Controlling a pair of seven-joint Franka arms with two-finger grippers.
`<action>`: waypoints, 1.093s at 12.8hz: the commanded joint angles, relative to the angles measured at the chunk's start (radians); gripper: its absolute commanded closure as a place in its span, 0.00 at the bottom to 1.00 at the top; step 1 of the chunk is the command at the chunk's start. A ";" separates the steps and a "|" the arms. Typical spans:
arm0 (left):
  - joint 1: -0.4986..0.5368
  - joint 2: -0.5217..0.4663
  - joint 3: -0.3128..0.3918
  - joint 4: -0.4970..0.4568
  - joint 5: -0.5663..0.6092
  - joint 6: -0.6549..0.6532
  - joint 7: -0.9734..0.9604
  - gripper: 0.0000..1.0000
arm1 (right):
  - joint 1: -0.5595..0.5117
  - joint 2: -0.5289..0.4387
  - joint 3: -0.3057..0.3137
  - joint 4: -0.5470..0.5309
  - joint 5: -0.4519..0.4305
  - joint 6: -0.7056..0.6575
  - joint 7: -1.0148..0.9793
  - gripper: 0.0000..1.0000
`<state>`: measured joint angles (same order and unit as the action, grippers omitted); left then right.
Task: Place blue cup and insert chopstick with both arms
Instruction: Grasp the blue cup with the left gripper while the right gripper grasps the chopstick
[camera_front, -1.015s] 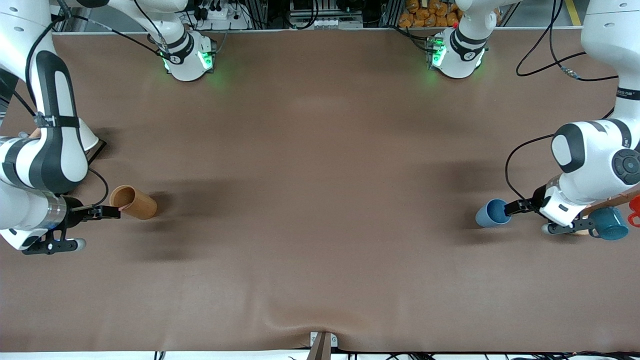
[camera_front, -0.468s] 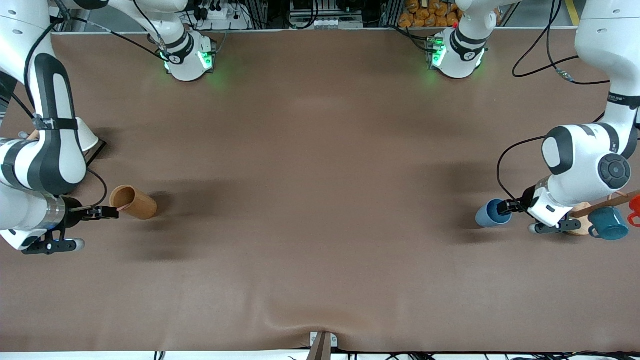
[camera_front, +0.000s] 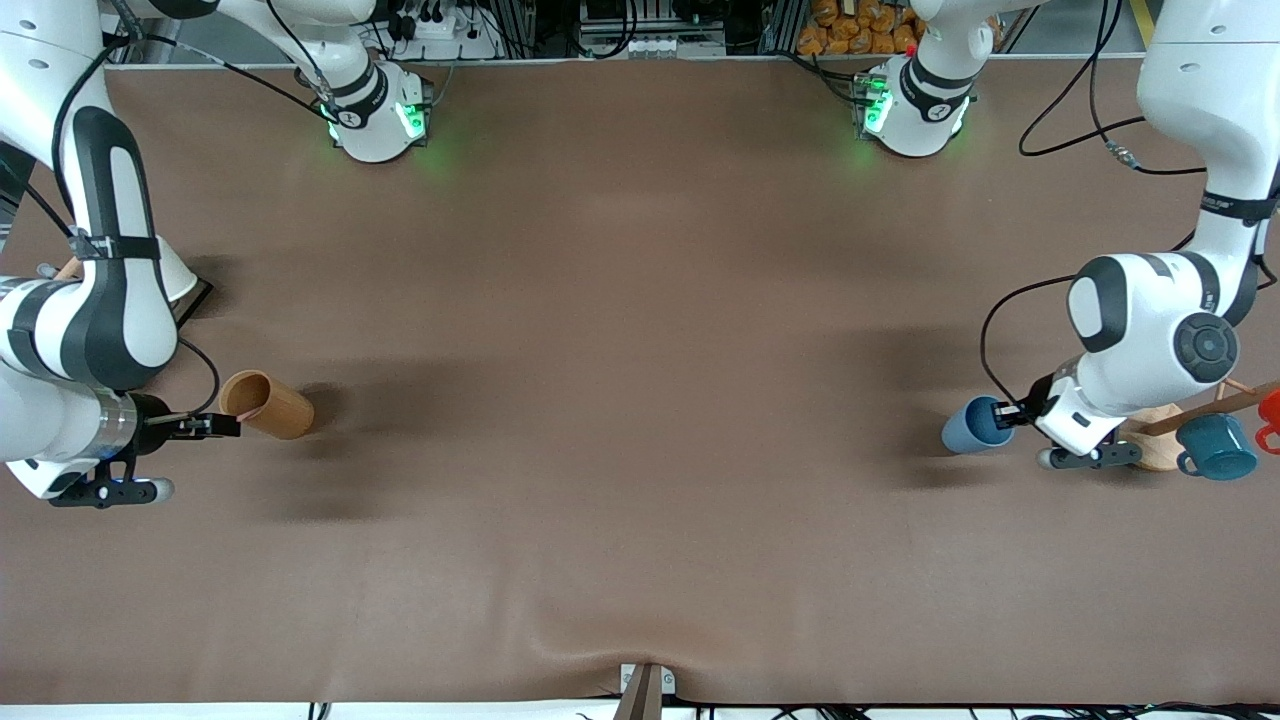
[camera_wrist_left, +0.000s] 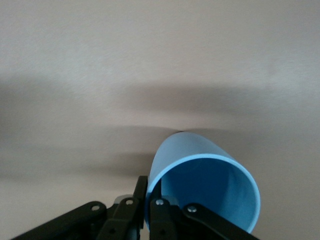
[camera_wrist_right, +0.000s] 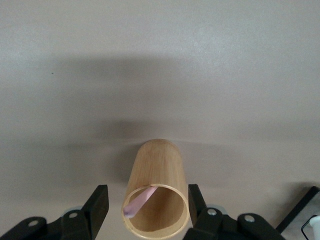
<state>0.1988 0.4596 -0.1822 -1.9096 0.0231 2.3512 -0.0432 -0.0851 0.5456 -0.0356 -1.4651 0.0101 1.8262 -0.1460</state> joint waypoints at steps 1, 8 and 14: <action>-0.042 -0.021 0.000 0.029 0.021 -0.012 -0.020 1.00 | -0.004 0.002 0.006 0.015 0.001 -0.016 0.020 0.34; -0.196 -0.035 0.000 0.099 0.021 -0.085 -0.057 1.00 | -0.004 0.001 0.008 0.015 0.004 -0.018 0.017 0.95; -0.266 -0.064 -0.019 0.107 0.023 -0.118 -0.073 1.00 | 0.001 -0.032 0.013 0.019 0.002 -0.086 0.006 1.00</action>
<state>-0.0505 0.4241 -0.1954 -1.8014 0.0231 2.2624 -0.0863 -0.0840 0.5439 -0.0322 -1.4522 0.0115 1.7888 -0.1435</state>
